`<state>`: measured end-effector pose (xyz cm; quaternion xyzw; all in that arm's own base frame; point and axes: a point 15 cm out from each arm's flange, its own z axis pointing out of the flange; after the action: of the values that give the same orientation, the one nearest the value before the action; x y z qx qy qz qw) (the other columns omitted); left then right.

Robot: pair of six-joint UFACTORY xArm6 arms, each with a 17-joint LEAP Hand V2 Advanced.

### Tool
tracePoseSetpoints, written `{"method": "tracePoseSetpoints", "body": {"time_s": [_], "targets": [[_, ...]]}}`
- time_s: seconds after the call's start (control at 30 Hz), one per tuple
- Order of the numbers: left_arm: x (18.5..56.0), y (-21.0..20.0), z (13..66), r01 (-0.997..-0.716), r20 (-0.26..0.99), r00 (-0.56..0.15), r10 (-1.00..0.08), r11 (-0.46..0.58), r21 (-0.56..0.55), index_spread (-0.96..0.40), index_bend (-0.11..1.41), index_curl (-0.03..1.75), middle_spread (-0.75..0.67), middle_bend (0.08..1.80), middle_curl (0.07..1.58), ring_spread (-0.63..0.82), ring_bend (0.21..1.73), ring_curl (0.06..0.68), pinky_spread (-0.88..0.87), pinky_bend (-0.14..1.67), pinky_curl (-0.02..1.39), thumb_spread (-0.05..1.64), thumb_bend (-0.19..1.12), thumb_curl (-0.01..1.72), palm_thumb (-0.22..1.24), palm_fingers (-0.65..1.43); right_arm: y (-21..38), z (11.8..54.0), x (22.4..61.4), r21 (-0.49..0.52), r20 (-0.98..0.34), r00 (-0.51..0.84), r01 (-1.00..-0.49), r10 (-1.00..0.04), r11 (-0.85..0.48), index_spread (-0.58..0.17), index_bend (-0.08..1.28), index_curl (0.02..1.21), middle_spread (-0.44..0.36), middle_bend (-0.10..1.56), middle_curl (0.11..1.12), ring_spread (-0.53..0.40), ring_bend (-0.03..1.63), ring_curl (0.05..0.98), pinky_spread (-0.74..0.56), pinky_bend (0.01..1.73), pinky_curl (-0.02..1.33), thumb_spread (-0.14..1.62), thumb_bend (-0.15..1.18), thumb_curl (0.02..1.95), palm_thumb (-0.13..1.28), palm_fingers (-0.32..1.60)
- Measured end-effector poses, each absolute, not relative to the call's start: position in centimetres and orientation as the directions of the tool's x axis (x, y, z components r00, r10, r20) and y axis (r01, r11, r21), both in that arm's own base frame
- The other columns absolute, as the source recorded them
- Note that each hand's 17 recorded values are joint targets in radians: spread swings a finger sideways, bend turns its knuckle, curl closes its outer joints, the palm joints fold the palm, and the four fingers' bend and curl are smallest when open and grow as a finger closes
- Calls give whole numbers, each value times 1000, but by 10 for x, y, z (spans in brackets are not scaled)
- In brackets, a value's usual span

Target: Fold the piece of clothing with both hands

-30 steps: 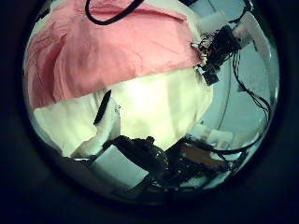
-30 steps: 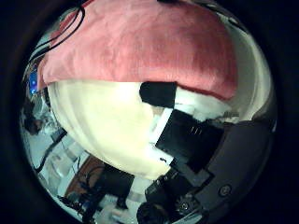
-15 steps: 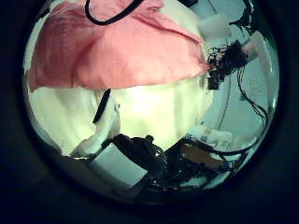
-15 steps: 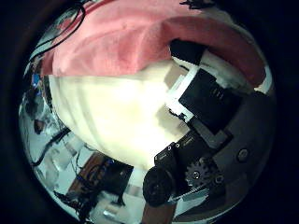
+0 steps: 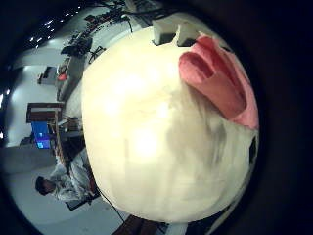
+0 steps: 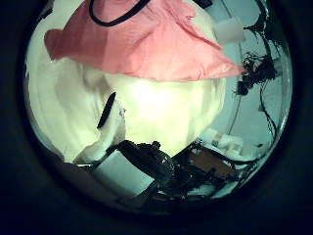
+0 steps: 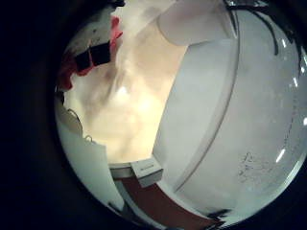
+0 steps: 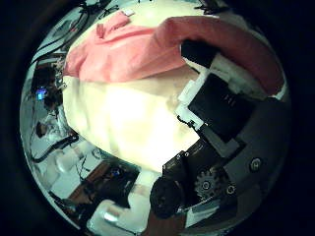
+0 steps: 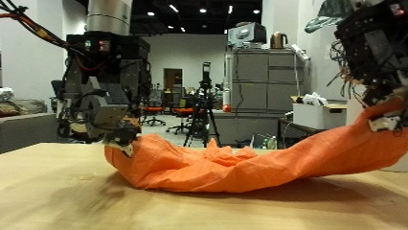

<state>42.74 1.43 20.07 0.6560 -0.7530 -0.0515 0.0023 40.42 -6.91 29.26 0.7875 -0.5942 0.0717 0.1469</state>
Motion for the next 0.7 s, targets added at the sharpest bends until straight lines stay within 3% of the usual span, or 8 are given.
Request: {"method": "tracePoseSetpoints", "body": {"time_s": [0.47, 0.7], "targets": [[413, 45, 192, -996, -43, -70, -997, 67, 58, 125, 177, 343, 283, 178, 291, 518, 424, 217, 490, 256, 319, 1147, -18, 349, 606, 46, 111, 386, 453, -65, 342, 457, -860, -821, -506, -237, 1068, 824, -110, 1319, 740, -201, 1364, 636, -282, 1266, 662, 931, 19, 854, 1146, 1164], [386, 78, 197, -999, -24, -6, -1000, 5, 43, 125, 177, 343, 273, 182, 290, 516, 426, 218, 485, 254, 318, 1153, -18, 349, 610, 48, 208, 377, 489, -66, 343, 568, -780, -748, -622, -235, 1071, 823, -108, 1324, 732, -201, 1361, 637, -282, 1262, 664, 938, -4, 895, 1146, 1168]]}}
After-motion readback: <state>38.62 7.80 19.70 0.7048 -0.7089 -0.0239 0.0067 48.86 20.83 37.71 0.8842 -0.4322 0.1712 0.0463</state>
